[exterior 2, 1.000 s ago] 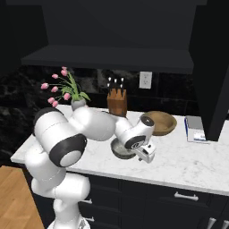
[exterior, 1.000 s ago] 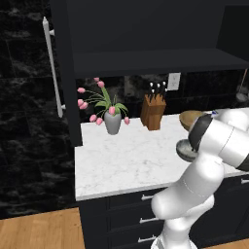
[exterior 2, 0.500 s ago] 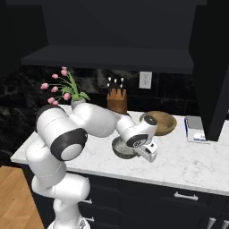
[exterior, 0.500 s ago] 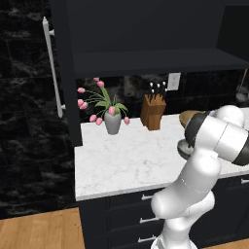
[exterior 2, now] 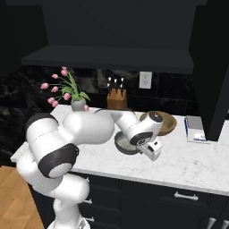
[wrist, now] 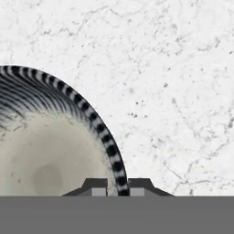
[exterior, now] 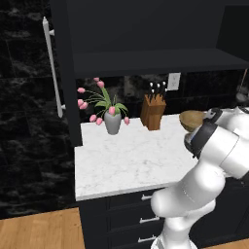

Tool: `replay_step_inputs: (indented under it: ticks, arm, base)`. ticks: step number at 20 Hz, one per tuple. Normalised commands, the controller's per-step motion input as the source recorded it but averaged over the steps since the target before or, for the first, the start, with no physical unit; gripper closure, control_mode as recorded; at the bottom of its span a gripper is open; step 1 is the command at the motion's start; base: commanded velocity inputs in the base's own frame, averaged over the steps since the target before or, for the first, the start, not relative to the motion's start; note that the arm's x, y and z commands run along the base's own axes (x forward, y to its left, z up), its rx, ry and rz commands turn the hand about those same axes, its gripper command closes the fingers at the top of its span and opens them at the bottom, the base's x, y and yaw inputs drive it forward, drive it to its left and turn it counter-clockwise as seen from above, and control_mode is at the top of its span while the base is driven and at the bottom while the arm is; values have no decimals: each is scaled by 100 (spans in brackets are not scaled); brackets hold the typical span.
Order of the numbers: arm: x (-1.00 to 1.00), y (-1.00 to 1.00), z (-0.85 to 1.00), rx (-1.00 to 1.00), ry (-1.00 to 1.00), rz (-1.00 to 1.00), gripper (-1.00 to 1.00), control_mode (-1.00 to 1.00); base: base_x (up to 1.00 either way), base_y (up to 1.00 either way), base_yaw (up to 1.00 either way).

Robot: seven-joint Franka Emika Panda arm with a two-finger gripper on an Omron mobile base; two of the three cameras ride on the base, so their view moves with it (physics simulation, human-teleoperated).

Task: Pick up the bowls on the counter and stack them on top of one another in the open cabinet. Place the smaller bowl on top of the larger bowl.

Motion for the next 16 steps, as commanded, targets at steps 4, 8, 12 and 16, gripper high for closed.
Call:
replay_step_inputs:
  ticks: [4, 8, 12, 16]
  arm:
    - [-1, 2, 40, 0, -2, -47, 100, -100]
    - [0, 0, 23, 0, 0, -60, 100, -100]
    - [0, -1, 33, 0, -10, -50, 100, -100]
    - [1, -12, 38, 6, -22, -24, 100, -100]
  base:
    - [0, 0, 0]
    - [0, 0, 0]
    - [0, 0, 0]
    - [0, 0, 0]
